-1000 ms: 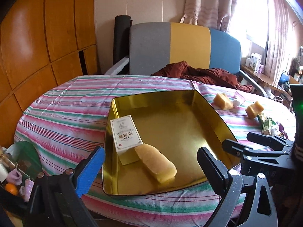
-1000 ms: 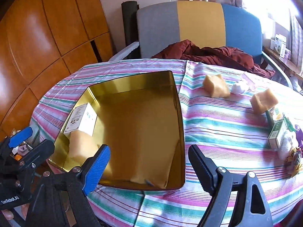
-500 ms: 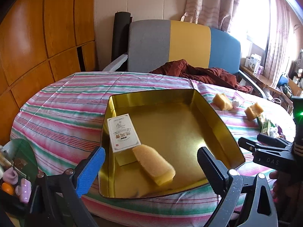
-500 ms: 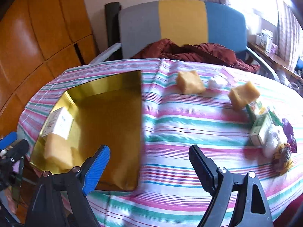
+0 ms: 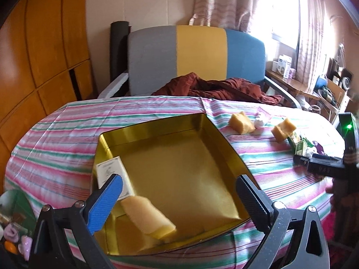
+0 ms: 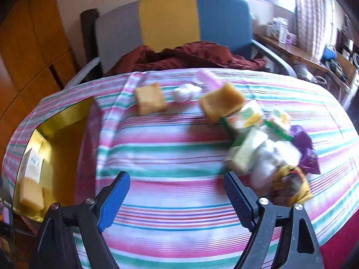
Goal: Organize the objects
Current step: 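Grasp a yellow sponge with the left tool while the right tool reaches the pink roller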
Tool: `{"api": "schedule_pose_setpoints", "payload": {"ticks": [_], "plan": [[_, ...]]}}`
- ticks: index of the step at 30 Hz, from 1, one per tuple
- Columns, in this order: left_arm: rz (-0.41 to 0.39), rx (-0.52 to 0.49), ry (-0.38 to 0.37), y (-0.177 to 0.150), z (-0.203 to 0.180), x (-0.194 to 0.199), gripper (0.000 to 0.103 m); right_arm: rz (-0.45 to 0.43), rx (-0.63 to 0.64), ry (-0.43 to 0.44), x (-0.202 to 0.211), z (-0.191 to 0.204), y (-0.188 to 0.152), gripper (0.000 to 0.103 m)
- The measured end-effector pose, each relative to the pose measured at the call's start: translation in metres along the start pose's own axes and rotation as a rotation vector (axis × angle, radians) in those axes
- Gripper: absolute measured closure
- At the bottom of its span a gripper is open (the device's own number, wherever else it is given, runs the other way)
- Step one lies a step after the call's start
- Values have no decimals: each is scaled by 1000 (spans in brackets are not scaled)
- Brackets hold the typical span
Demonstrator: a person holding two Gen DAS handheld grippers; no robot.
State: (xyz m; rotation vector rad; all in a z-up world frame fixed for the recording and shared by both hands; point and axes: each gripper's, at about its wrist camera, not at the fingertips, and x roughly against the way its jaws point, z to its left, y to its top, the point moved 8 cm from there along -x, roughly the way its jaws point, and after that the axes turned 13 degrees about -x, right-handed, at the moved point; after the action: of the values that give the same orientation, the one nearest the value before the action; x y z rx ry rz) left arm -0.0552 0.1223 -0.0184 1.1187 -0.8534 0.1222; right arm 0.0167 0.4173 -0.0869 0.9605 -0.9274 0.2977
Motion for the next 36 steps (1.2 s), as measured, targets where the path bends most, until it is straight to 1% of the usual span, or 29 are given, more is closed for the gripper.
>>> {"api": "schedule_pose_setpoints", "payload": {"ticks": [8, 16, 20, 22, 25, 26, 28, 33, 36], "plan": [[6, -78, -33, 28, -31, -17, 1, -46, -27, -58, 8, -42, 42, 16], [21, -107, -95, 69, -63, -46, 1, -117, -1, -117, 6, -70, 92, 16], [29, -101, -129, 94, -79, -67, 1, -141, -21, -116, -5, -86, 110, 16], [37, -114, -127, 107, -89, -81, 1, -138, -49, -107, -14, -95, 111, 16], [60, -115, -136, 124, -102, -109, 1, -88, -88, -95, -26, -105, 107, 16], [70, -111, -143, 129, -104, -118, 2, -90, -92, -89, -25, -106, 107, 16], [99, -93, -155, 136, -112, -138, 4, -97, -90, -75, -23, -105, 108, 16], [199, -26, -175, 147, -125, -197, 4, -72, -80, -35, -26, -99, 104, 16], [251, 20, -159, 148, -127, -227, 4, -50, -74, -25, -30, -96, 101, 16]]}}
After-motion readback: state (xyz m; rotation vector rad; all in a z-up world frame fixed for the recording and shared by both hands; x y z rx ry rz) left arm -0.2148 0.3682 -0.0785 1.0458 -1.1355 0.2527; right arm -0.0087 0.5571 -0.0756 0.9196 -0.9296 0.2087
